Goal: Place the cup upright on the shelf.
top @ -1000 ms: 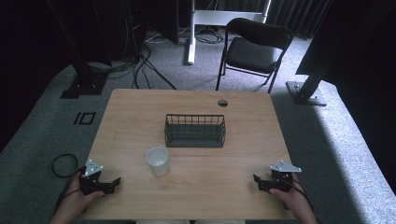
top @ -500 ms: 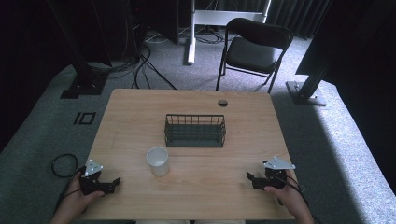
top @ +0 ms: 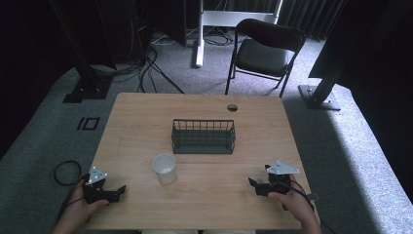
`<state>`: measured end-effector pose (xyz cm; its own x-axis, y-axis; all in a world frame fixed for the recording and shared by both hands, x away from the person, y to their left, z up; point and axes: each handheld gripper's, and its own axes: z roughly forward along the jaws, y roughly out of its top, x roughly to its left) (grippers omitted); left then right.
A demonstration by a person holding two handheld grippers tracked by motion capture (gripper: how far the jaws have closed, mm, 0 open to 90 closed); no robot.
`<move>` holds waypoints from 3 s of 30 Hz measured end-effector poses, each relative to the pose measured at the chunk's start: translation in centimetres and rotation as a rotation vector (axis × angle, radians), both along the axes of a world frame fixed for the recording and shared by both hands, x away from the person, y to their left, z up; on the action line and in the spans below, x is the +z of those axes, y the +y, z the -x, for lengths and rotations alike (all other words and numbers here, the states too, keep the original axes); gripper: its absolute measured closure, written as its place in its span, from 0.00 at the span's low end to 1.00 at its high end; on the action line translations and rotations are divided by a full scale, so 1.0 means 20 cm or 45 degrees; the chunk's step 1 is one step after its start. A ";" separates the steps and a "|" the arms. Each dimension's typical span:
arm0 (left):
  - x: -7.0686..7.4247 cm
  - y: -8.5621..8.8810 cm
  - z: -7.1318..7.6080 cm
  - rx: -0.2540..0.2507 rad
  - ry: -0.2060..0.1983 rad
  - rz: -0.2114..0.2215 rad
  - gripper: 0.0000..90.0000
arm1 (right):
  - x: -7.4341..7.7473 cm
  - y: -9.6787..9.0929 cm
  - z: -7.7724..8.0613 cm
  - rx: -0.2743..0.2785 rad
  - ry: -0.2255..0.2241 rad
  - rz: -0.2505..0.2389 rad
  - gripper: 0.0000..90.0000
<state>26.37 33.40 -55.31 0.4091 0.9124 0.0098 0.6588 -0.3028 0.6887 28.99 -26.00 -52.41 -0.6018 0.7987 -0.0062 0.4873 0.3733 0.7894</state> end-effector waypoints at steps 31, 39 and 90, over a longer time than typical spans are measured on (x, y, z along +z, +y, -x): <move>0.00 0.00 0.00 0.000 0.000 0.000 0.01 | 0.03 0.32 -0.06 0.257 -0.004 -0.061 0.15; 0.00 0.00 0.00 0.000 0.001 0.000 0.01 | 0.04 0.41 -0.07 0.319 -0.018 -0.067 0.15; 0.00 0.00 0.00 0.001 0.002 0.002 0.01 | 0.05 0.98 -0.14 0.595 -0.039 -0.111 0.16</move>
<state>26.37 33.40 -55.30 0.4082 0.9129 0.0080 0.6601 -0.3011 0.6882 31.86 -6.50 -51.39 -0.8971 0.4410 0.0257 0.2594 0.4788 0.8387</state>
